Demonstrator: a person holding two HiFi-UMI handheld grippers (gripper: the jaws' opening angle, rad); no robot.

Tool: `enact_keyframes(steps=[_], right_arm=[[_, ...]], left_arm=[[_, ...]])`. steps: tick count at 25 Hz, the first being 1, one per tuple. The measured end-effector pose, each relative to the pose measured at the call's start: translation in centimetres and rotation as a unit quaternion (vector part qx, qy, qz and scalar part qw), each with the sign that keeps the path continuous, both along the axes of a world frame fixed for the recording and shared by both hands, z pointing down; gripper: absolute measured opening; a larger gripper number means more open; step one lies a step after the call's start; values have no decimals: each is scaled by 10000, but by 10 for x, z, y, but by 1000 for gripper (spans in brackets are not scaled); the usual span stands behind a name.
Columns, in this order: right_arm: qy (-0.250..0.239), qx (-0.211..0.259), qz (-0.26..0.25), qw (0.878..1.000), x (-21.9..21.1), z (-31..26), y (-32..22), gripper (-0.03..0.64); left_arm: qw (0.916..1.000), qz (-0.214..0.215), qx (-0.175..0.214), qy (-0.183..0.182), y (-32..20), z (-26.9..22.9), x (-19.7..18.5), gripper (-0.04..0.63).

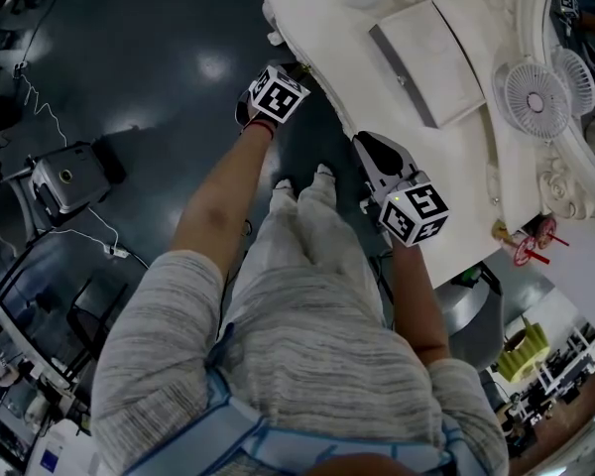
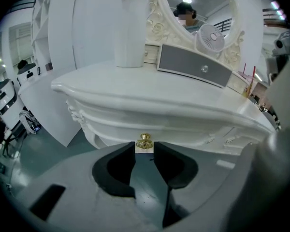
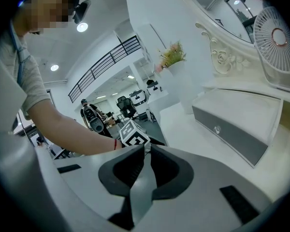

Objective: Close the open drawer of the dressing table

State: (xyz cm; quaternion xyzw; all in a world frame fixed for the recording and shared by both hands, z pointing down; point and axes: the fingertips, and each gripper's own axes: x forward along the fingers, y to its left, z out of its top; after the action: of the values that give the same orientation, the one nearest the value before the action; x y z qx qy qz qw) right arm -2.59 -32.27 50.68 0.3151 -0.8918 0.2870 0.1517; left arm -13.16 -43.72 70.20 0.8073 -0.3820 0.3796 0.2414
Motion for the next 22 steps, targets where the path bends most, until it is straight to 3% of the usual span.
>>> enact_keyframes(steps=[8,12,22], right_arm=[[-69,170,-172,9997,-16,-16,9,12],[-109,267,-245,9993,-22,-26,15,12],[-219,693,-364,9967,-28,-64,33,12]], left_arm=[[9960,27,700,553,13,-60,-8,112],[9920,28,979,790,30,-101,-9,74],[9751,45,1742,1372,89,-204,-1,17]])
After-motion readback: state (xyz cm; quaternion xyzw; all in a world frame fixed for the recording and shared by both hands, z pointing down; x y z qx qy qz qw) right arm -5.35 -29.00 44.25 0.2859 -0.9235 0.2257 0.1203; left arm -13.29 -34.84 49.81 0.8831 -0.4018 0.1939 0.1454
